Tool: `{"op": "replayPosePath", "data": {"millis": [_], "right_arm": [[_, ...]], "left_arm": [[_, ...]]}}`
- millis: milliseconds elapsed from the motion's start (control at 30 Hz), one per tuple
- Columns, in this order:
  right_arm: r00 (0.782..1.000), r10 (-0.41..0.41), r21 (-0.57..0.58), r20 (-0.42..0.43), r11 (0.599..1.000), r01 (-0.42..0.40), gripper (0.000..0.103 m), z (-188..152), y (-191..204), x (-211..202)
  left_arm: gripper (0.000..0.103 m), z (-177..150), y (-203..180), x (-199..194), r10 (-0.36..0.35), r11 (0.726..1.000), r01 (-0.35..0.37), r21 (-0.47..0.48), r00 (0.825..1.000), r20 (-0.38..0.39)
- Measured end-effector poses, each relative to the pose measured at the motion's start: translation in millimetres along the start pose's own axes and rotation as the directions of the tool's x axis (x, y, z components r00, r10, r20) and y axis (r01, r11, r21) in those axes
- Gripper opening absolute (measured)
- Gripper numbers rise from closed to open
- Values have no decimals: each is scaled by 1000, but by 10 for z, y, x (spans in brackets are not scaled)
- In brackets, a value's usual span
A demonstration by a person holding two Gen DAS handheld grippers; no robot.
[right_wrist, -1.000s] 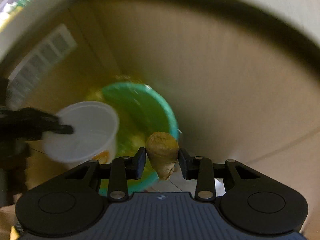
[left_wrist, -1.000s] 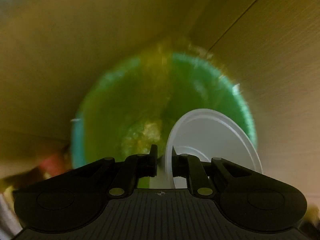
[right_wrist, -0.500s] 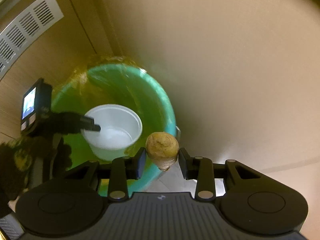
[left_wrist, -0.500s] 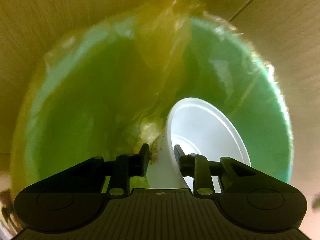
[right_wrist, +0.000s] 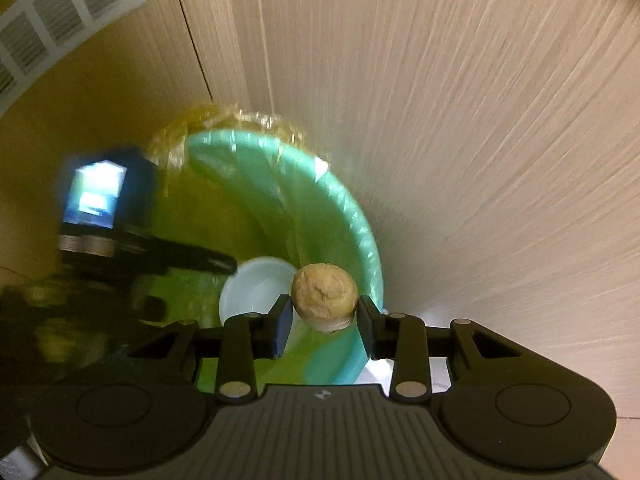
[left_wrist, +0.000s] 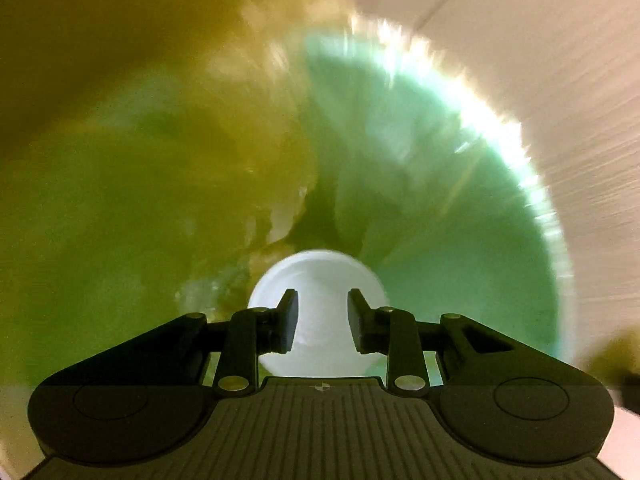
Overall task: Collect trash
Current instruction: 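Carry the cup and ginger into the green trash bin and open both grippers, then move the right gripper back over the purple-and-pink sponge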
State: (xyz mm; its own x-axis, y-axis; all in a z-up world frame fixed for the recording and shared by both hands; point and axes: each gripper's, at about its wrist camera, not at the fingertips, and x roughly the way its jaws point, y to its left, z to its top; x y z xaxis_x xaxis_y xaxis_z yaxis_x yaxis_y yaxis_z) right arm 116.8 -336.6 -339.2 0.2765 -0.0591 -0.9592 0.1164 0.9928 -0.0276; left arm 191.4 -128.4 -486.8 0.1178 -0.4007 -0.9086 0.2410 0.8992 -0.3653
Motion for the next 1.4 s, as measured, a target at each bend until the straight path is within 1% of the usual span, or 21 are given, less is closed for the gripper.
{"op": "replayPosePath", "data": {"millis": [67,167,233,300,367,400,433,467,567,667,800,867,933,1000,1067,1100,1167,1233,1267,1300,1400], "right_arm": [[999,34,18,-27,999,-33,35,18,29,138],[994,91,38,-58,995,-89,35,85,179,436],[990,120,23,-69,993,-119,35,124,303,645],[987,124,6,-100,992,-124,35,170,411,828],[986,121,-2,-116,992,-122,38,224,467,879],[984,131,3,-119,991,-132,45,250,467,853],[983,142,12,-116,990,-141,51,268,455,796],[983,146,18,-110,989,-145,53,282,428,725],[985,146,42,-86,989,-143,54,327,344,398],[989,142,38,-29,989,-141,56,354,279,-79],[991,126,44,50,991,-128,61,424,212,-677],[990,117,35,83,992,-121,62,493,245,-942],[984,118,-2,134,993,-119,64,574,364,-1202],[971,140,-75,193,989,-127,69,647,604,-1468],[954,177,-157,242,977,-142,73,709,886,-1694],[941,211,-216,266,964,-155,73,750,1067,-1827],[904,291,-325,313,927,-186,73,823,1381,-2093],[856,374,-416,356,884,-212,78,944,1664,-2348],[839,399,-440,369,870,-221,78,1017,1770,-2426],[824,423,-460,376,858,-231,78,1119,1888,-2495],[791,491,-481,365,827,-291,78,1525,2225,-2596]], "left_arm": [[30,-98,77,-300,-43,998,44,-37,999,30],[30,-262,219,-777,-77,991,83,-101,995,61],[30,-395,276,-1050,-96,983,108,-147,992,82],[30,-522,317,-1288,-109,974,128,-187,988,109],[30,-581,291,-1485,-115,971,140,-193,984,136],[30,-621,268,-1604,-115,974,141,-177,982,152],[30,-635,257,-1714,-115,977,141,-161,980,161],[30,-649,208,-1790,-116,980,141,-141,979,168],[30,-678,55,-2193,-130,985,149,-83,971,202],[30,-656,-42,-2718,-133,984,158,-79,956,263],[30,-623,-122,-3509,-115,983,161,-89,915,386],[30,-593,-145,-3883,-90,983,151,-100,887,453],[30,-552,-169,-4115,-52,984,131,-122,862,504],[30,-493,-144,-4369,24,984,74,-161,847,531],[30,-437,-67,-4501,93,980,22,-198,829,551],[30,-423,-19,-4608,126,975,1,-221,818,561],[30,-411,79,-4769,173,964,-19,-264,799,576],[30,-402,230,-4909,197,954,-14,-299,779,595],[30,-391,303,-4977,205,950,-6,-313,769,605],[30,-377,364,-5033,209,947,-1,-321,762,613],[30,-322,576,-5136,217,946,-1,-325,745,631]]}}
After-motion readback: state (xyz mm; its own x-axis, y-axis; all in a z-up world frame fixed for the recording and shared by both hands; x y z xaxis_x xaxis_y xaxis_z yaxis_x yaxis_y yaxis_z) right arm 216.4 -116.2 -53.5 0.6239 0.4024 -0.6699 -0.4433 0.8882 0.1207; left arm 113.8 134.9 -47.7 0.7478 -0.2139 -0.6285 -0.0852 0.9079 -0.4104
